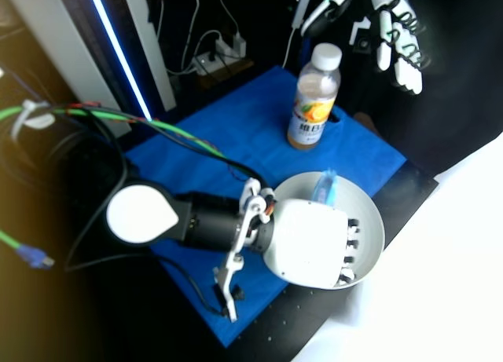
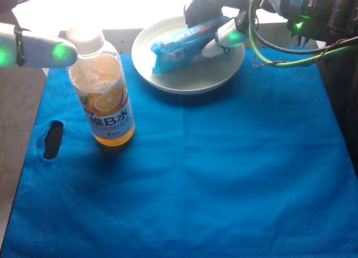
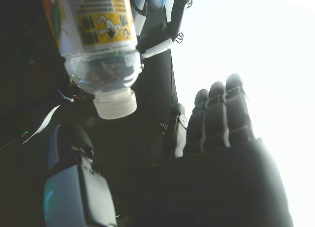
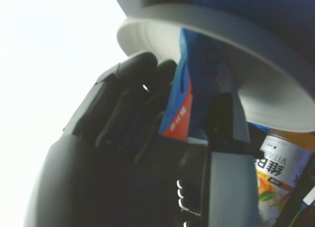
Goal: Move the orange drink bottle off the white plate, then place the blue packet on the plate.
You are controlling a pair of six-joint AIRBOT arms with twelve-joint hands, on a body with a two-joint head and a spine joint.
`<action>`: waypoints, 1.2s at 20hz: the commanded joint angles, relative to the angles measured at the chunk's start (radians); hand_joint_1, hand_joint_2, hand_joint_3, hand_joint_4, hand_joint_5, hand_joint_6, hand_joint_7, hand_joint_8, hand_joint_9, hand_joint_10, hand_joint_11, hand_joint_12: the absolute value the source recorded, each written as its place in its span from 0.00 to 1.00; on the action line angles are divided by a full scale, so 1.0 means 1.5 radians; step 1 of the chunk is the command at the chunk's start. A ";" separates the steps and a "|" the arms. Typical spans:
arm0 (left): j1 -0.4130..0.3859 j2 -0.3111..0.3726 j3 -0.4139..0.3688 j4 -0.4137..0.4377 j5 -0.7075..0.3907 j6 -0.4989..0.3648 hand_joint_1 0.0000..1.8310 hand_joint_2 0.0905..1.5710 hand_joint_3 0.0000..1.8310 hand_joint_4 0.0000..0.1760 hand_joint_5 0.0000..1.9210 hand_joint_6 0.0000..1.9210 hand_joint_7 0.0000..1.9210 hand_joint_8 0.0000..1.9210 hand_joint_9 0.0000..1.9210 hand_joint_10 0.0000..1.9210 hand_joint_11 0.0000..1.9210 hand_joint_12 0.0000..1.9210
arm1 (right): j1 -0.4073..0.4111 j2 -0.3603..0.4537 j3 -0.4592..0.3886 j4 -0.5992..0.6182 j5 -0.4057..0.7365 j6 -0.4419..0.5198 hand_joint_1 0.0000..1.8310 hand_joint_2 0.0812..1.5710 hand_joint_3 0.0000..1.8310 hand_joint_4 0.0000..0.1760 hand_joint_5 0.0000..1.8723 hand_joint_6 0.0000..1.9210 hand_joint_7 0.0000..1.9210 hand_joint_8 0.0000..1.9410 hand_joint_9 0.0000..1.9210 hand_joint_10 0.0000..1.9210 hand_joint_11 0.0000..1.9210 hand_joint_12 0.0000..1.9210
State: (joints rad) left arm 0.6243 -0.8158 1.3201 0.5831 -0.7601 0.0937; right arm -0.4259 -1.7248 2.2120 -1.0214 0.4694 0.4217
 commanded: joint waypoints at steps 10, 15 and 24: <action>0.003 0.002 0.000 -0.049 -0.062 -0.005 0.21 0.60 0.00 1.00 0.00 0.00 0.00 0.00 0.00 0.00 0.00 0.01 | 0.002 -0.001 -0.008 0.028 0.057 0.002 0.44 0.38 0.00 1.00 0.00 0.00 0.01 0.00 0.03 0.01 0.00 0.24; 0.024 0.014 -0.002 -0.067 -0.065 -0.005 0.15 0.58 0.01 1.00 0.00 0.00 0.00 0.00 0.00 0.00 0.00 0.00 | 0.001 0.031 -0.035 0.095 0.141 0.006 0.40 0.34 0.00 1.00 0.00 0.00 0.00 0.00 0.00 0.00 0.01 0.00; 0.121 0.082 -0.051 -0.219 -0.148 0.092 0.03 0.78 0.01 1.00 0.00 0.00 0.00 0.00 0.00 0.00 0.00 0.00 | 0.052 0.180 -0.217 0.180 0.263 -0.049 0.40 0.35 0.00 1.00 0.00 0.00 0.00 0.00 0.00 0.00 0.00 0.00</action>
State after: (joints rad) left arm 0.8146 -0.7021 1.2430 0.3168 -0.8635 0.2306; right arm -0.3641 -1.4494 1.8835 -0.8154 0.7559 0.3450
